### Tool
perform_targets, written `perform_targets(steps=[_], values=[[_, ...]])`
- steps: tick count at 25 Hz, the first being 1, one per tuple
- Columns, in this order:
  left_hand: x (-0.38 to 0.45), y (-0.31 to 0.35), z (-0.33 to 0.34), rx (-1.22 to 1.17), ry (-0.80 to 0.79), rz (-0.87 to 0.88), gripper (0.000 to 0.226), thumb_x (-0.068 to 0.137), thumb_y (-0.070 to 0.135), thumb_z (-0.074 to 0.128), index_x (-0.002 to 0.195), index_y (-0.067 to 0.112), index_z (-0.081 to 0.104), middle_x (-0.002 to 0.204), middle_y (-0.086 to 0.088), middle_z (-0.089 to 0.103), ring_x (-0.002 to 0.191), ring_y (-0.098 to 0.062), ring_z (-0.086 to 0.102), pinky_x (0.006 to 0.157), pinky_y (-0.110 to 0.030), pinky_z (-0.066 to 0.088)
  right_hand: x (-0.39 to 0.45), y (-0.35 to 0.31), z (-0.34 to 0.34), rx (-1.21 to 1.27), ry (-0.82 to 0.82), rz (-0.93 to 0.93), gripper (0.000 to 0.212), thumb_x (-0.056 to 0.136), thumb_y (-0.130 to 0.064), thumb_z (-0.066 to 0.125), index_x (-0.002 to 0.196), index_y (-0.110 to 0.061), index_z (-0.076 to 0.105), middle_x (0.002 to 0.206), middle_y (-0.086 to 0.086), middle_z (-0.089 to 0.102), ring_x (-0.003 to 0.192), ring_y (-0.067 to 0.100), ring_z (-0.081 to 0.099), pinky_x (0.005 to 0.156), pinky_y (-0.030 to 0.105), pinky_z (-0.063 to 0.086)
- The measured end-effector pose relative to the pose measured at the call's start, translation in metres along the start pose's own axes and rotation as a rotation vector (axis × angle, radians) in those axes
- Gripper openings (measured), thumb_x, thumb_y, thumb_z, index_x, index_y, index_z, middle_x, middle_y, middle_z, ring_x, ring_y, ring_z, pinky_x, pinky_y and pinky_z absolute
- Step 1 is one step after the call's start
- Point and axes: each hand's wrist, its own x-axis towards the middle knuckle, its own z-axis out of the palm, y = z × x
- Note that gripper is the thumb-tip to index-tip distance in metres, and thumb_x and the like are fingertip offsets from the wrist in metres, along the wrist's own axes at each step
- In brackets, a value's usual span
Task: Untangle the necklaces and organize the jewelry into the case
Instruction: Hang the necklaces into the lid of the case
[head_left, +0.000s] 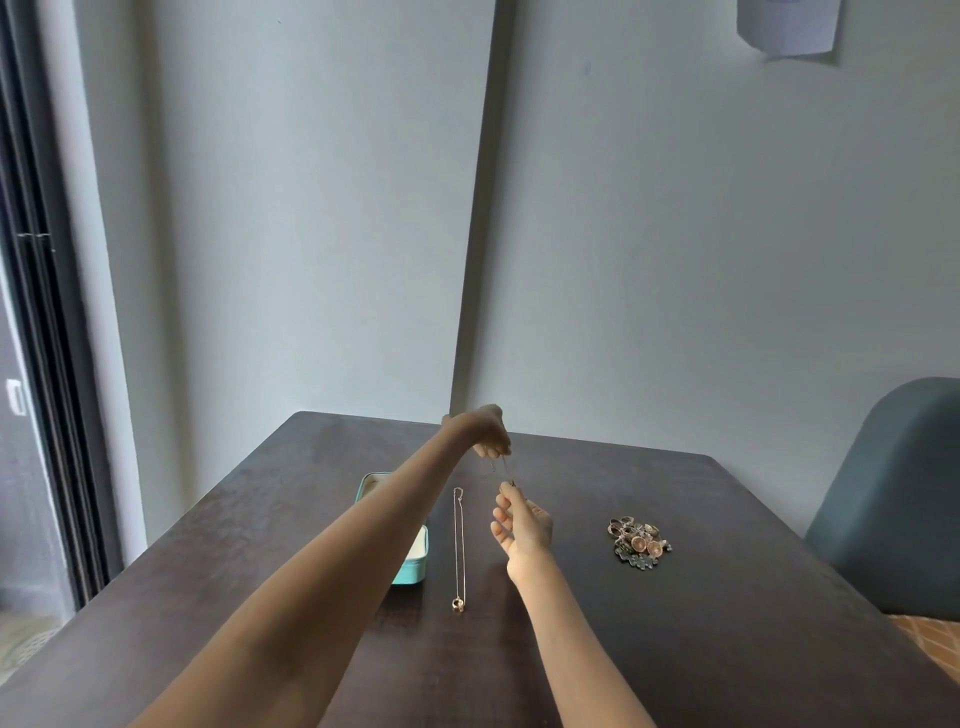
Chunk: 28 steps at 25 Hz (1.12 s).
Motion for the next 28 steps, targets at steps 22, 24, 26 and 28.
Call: perform_targets(steps=[22,24,26,28], values=[[-0.016,-0.024,0.003,-0.037,0.257,0.064,0.049,0.079,0.023,0.073,0.120,0.015,0.046,0.120,-0.006,0.063,0.121,-0.023,0.049,0.106,-0.043,0.017,0.015,-0.028,-0.013,-0.385,-0.221,-0.401,0.026,0.090,-0.005,0.053,0.112,-0.018,0.054,0.116,0.001,0.059,0.089,0.010,0.054,0.068,0.022,0.043],[-0.019,-0.023,0.000,-0.030,0.253,0.070,0.051,0.078,0.023,0.073,0.121,0.015,0.046,0.119,-0.006,0.063,0.120,-0.022,0.050,0.104,-0.042,0.019,0.018,-0.045,-0.007,-0.575,-0.326,-0.507,0.031,0.087,-0.004,0.056,0.112,-0.024,0.056,0.114,-0.003,0.063,0.087,0.008,0.056,0.072,0.022,0.046],[-0.022,-0.022,-0.002,-0.023,0.225,0.075,0.052,0.078,0.021,0.072,0.122,0.015,0.046,0.119,-0.007,0.063,0.119,-0.023,0.050,0.105,-0.042,0.020,0.016,-0.060,-0.002,-0.805,-0.405,-0.570,0.032,0.083,-0.012,0.065,0.111,-0.027,0.060,0.103,-0.005,0.068,0.087,0.008,0.059,0.079,0.024,0.047],[-0.024,-0.023,-0.006,-0.047,0.168,0.072,0.052,0.078,0.019,0.072,0.123,0.015,0.046,0.119,-0.009,0.062,0.119,-0.025,0.052,0.109,-0.042,0.025,0.014,-0.069,0.003,-0.925,-0.417,-0.608,0.029,0.079,-0.017,0.070,0.105,-0.029,0.065,0.088,-0.007,0.070,0.080,0.004,0.061,0.076,0.020,0.046]])
